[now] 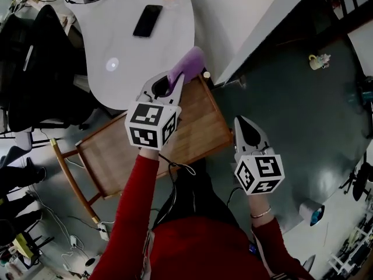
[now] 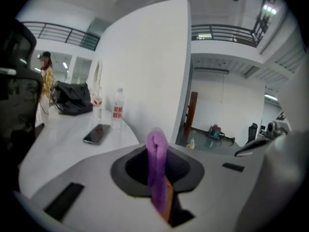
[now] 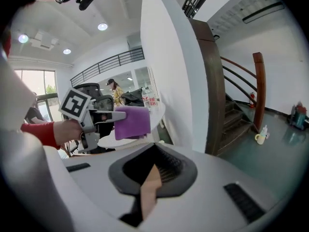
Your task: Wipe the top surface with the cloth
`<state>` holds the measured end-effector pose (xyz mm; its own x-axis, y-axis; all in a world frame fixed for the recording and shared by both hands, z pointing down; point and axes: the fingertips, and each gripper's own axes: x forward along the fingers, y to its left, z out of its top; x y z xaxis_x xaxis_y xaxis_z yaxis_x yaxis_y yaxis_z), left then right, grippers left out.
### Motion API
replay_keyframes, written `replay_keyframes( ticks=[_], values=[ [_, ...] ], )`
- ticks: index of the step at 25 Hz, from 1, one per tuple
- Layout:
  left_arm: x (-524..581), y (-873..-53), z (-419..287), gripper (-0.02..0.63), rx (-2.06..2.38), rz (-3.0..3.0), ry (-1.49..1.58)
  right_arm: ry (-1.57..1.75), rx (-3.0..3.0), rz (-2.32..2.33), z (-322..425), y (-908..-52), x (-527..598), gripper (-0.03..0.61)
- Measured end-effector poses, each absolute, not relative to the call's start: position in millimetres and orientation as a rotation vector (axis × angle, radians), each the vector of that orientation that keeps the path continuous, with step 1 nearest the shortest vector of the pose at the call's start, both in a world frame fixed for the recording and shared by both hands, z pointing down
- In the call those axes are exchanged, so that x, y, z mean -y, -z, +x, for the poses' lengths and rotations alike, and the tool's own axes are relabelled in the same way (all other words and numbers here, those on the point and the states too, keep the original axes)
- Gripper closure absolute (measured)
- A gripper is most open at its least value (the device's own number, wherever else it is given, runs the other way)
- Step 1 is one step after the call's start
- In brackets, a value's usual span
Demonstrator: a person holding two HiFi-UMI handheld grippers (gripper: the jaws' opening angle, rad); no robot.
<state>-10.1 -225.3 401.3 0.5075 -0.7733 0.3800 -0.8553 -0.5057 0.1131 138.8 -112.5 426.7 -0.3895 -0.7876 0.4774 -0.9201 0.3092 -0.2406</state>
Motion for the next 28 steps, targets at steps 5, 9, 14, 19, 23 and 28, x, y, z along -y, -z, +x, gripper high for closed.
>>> replay_keyframes(
  ticks=[5, 9, 14, 19, 23, 28],
  values=[
    [168, -348, -71, 0.563, 1.611, 2.538, -0.393, -0.595, 2.451, 1.448, 107, -393, 119, 0.568],
    [113, -317, -119, 0.563, 1.784, 2.516, -0.351, -0.504, 2.572, 1.318, 70, -367, 117, 0.568],
    [48, -300, -146, 0.563, 1.933, 2.471, -0.312, -0.441, 2.685, 1.168, 29, -349, 96, 0.568],
    [11, -296, -147, 0.563, 2.028, 2.446, -0.249, -0.401, 2.769, 1.079, 6, -337, 78, 0.567],
    [8, -303, -139, 0.563, 2.022, 2.461, -0.173, -0.356, 2.833, 1.057, 2, -326, 73, 0.566],
    [12, -313, -127, 0.563, 1.995, 2.467, -0.151, -0.332, 2.872, 1.065, 8, -319, 68, 0.568]
  ],
)
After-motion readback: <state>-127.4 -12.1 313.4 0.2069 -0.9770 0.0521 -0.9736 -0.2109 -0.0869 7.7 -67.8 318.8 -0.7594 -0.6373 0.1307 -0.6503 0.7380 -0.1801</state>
